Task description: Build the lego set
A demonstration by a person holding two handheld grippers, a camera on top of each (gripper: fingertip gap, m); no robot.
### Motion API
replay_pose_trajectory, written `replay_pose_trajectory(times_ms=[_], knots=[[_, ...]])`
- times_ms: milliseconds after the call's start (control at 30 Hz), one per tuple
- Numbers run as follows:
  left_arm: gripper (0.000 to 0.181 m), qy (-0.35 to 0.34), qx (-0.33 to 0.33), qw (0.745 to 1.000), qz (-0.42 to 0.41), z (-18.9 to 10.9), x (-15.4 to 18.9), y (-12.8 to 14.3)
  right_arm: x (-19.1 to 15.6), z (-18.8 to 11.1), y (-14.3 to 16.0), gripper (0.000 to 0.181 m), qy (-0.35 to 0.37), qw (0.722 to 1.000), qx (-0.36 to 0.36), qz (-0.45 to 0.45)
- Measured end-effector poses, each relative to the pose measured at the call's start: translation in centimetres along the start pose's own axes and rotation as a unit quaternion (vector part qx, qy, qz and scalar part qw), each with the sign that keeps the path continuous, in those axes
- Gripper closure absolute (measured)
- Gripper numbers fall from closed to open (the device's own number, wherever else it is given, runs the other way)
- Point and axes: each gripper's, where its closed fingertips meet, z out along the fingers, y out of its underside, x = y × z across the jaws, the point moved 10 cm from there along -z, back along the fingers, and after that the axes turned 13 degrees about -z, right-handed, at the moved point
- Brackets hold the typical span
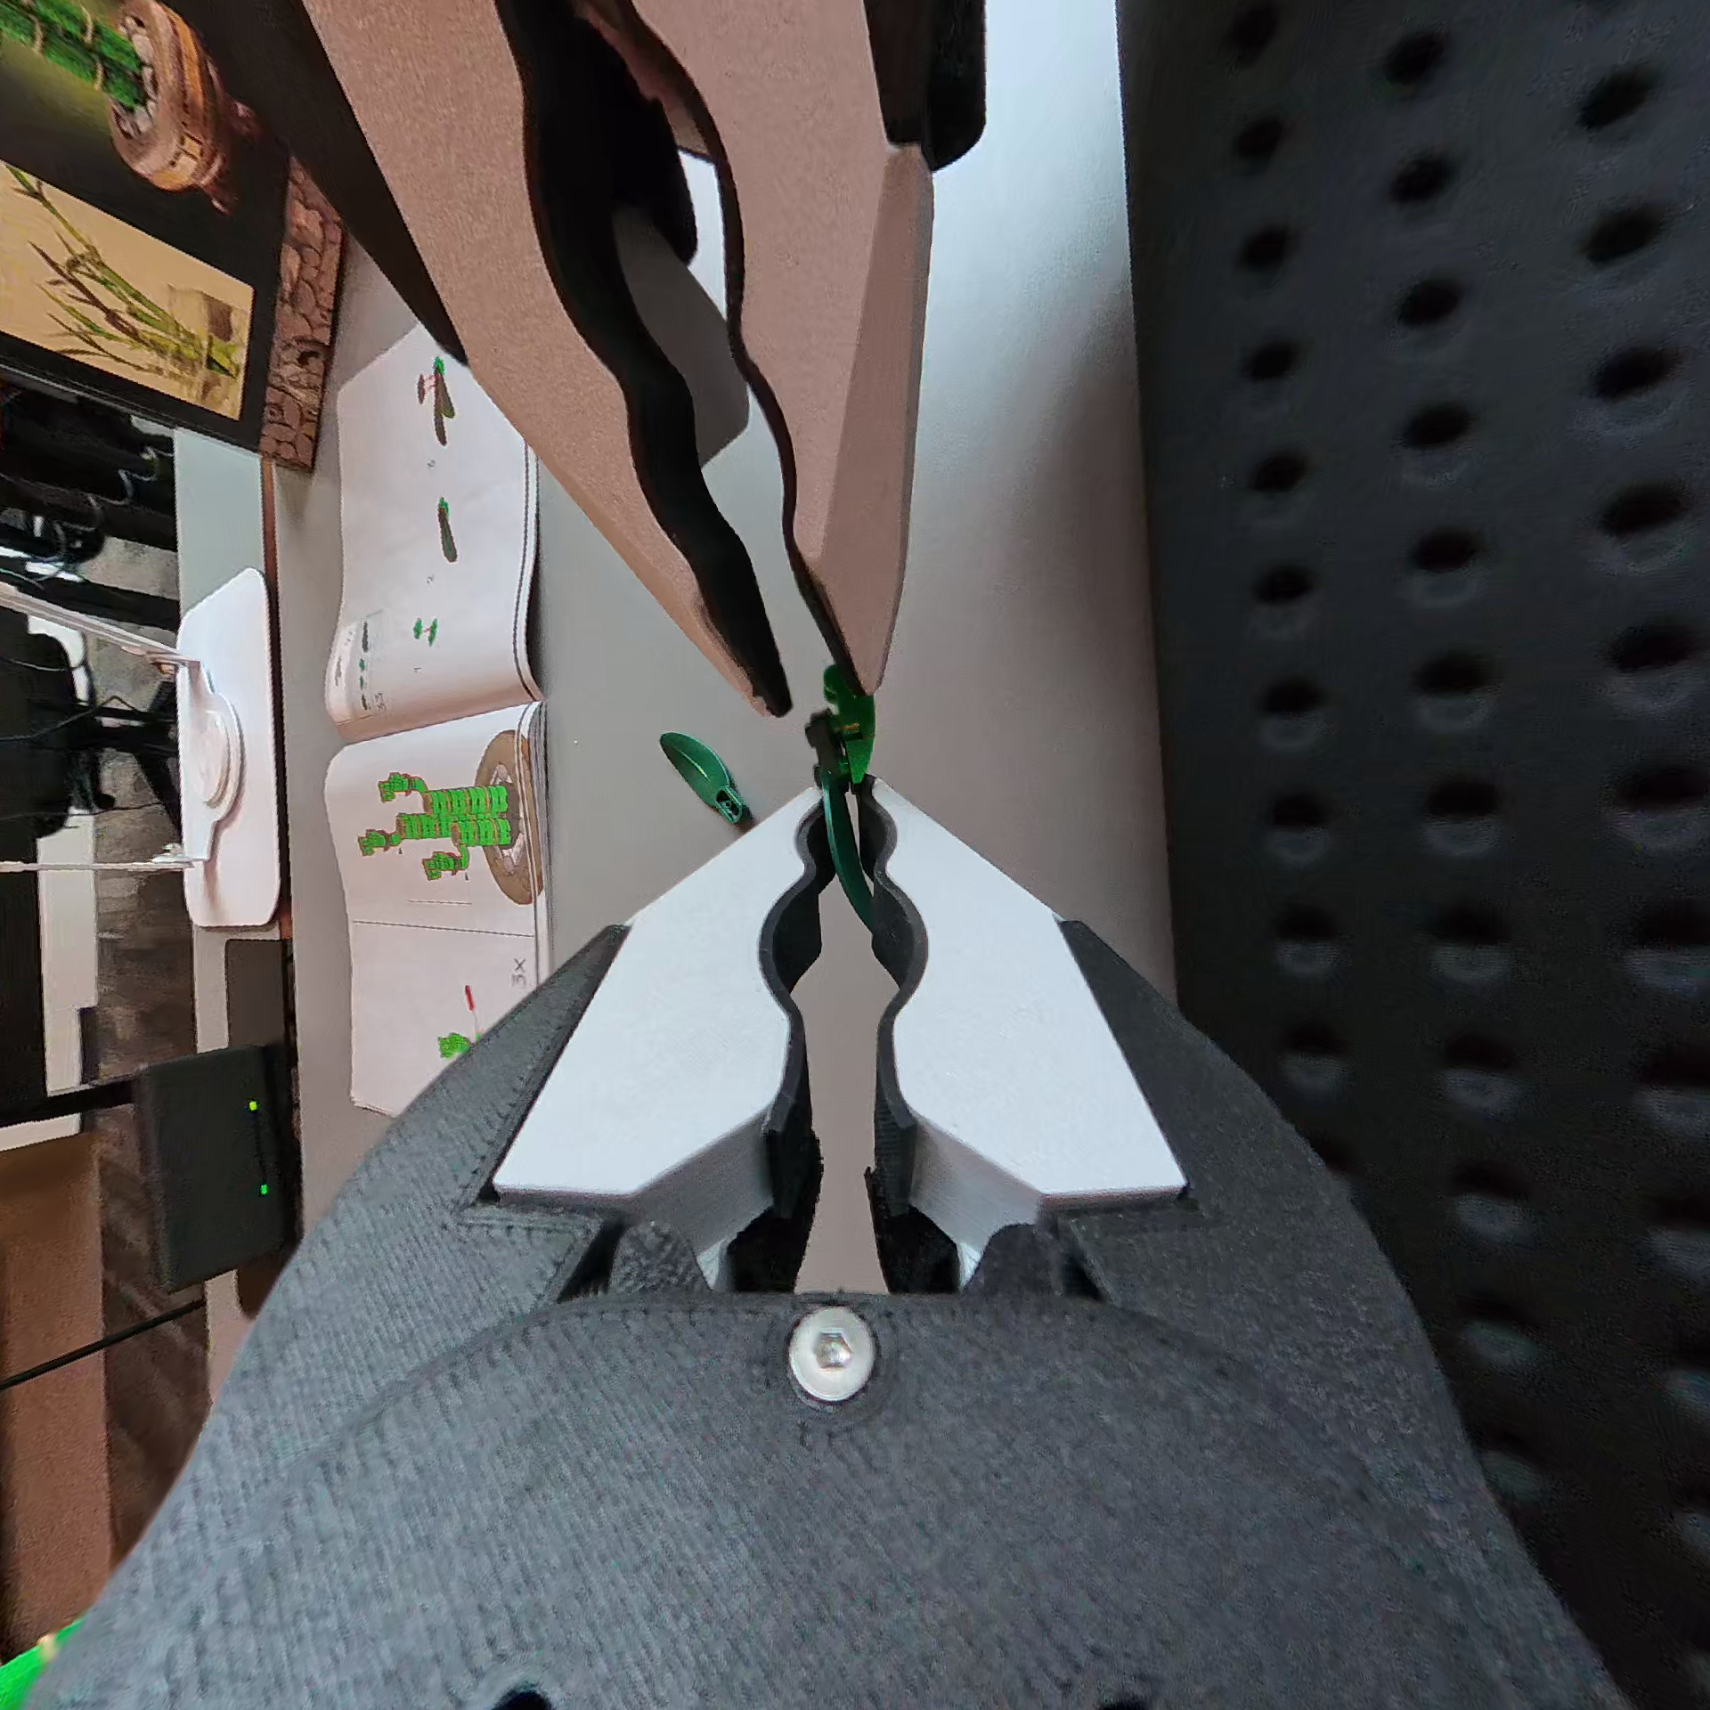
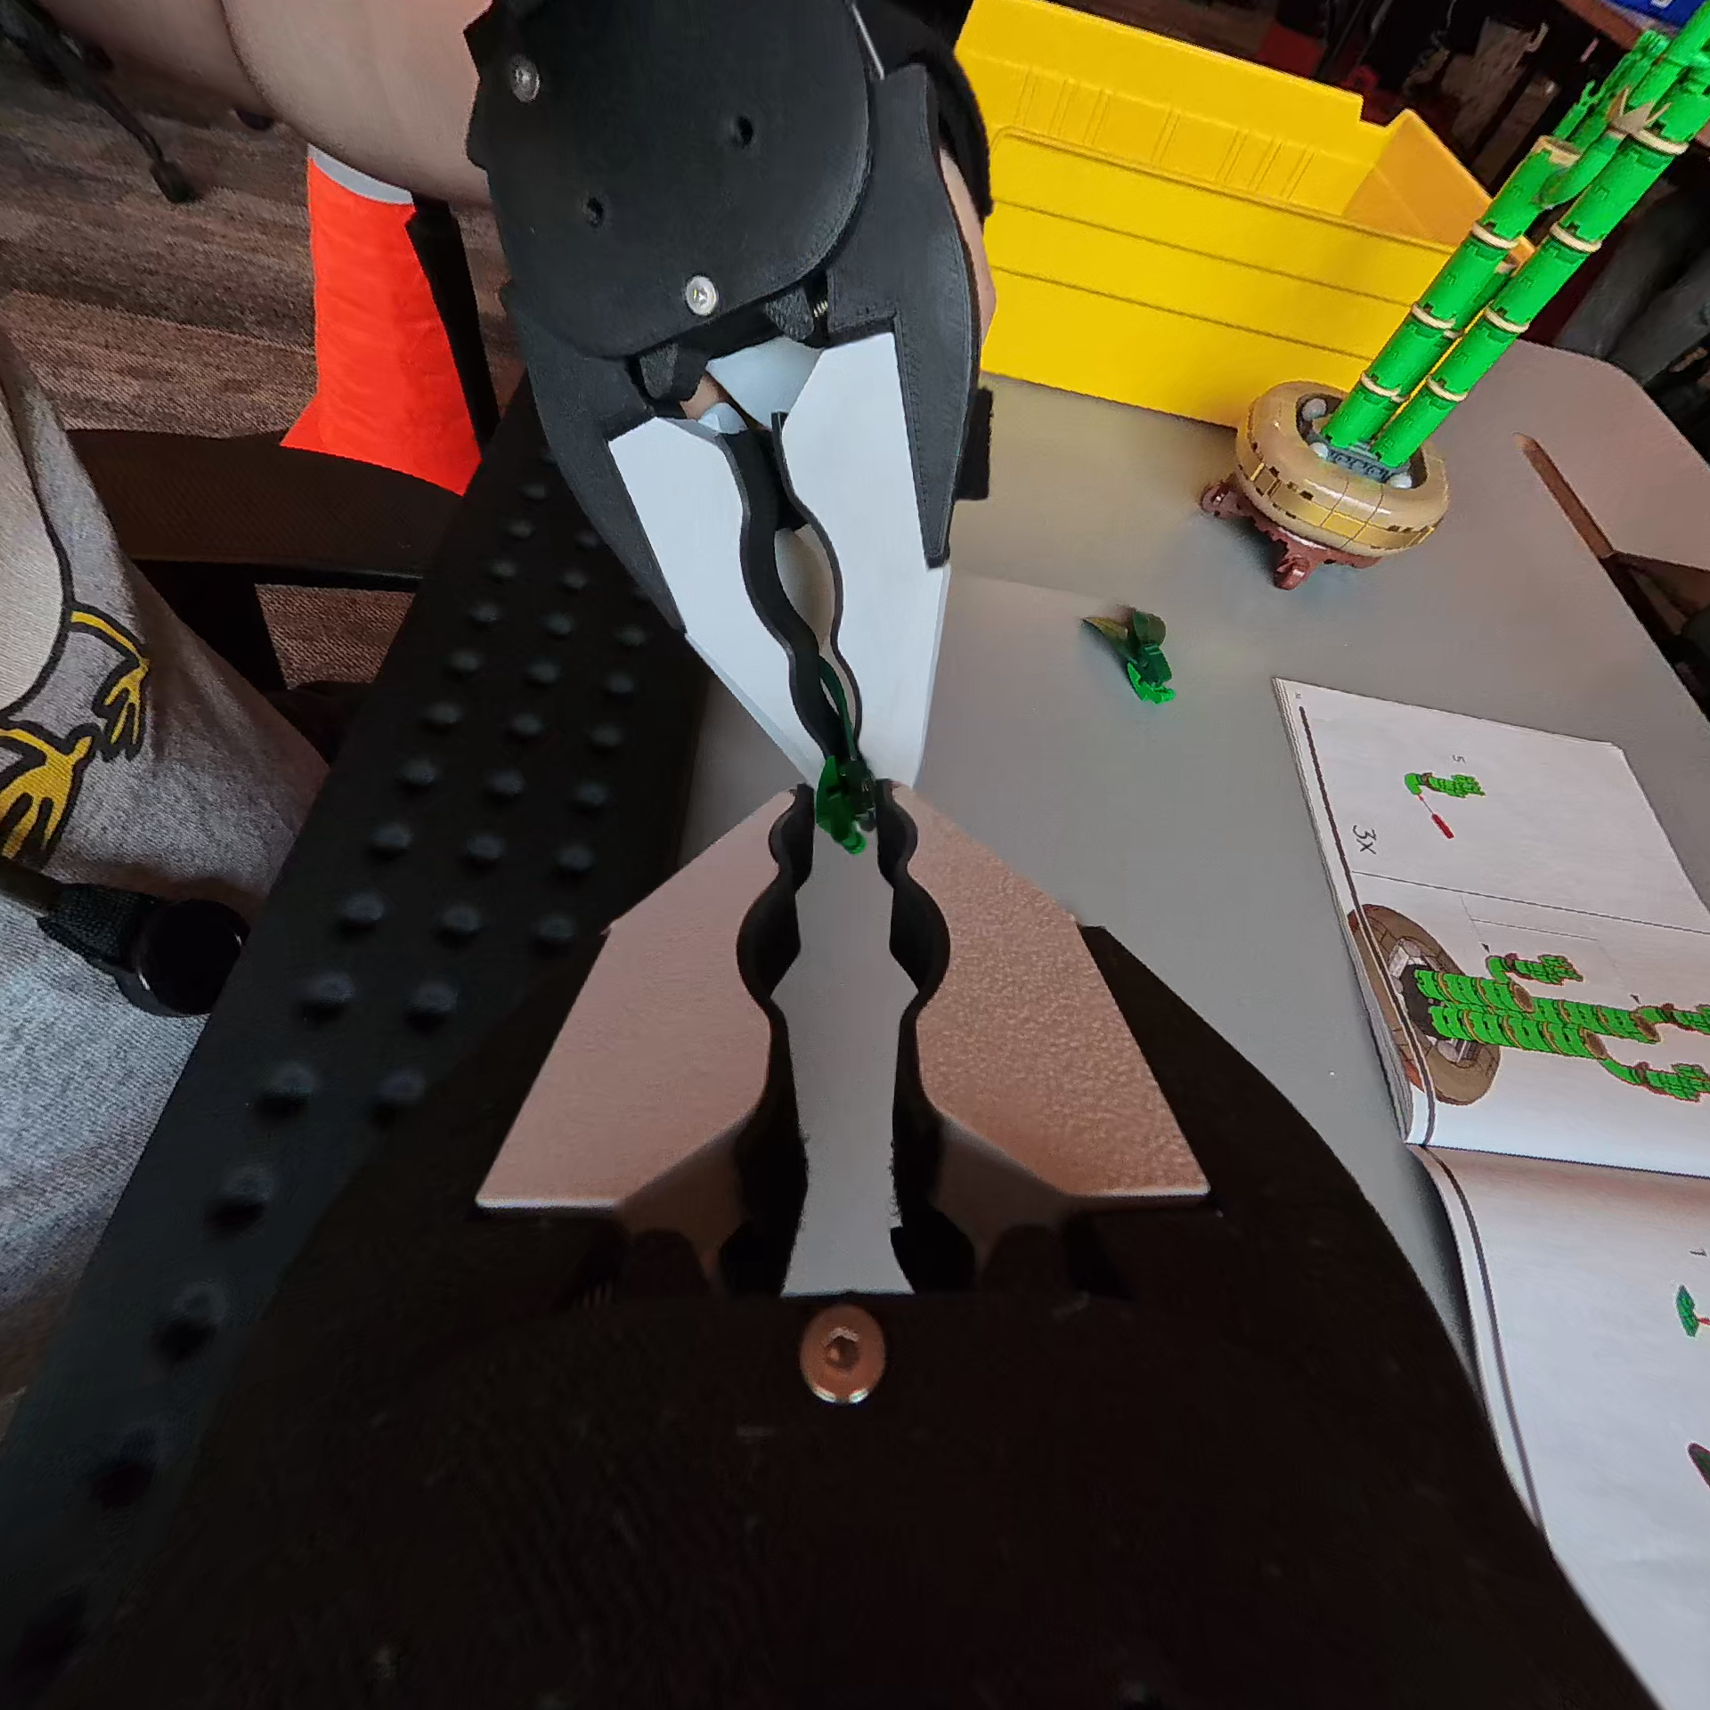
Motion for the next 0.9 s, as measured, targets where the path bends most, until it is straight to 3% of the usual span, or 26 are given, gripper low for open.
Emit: replay_pose_trajectory(times_ms=[200,333,900], knots=[[0.179,0.02,0.017,0.999,-0.029,-0.1,-0.2,-0.1,-0.2,0.4,0.0,0.161,-0.006,1.0,-0.013,-0.008],[0.18,0.03,0.02,0.999,-0.036,-0.2,-0.3,-0.2,-0.4,0.8,-0.2,0.168,0.006,0.999,-0.025,-0.031],[0.179,0.001,-0.006,1.0,0.004,-0.2,0.0,-0.6,0.3,0.9,0.9,0.17,-0.024,0.998,0.015,0.056]])
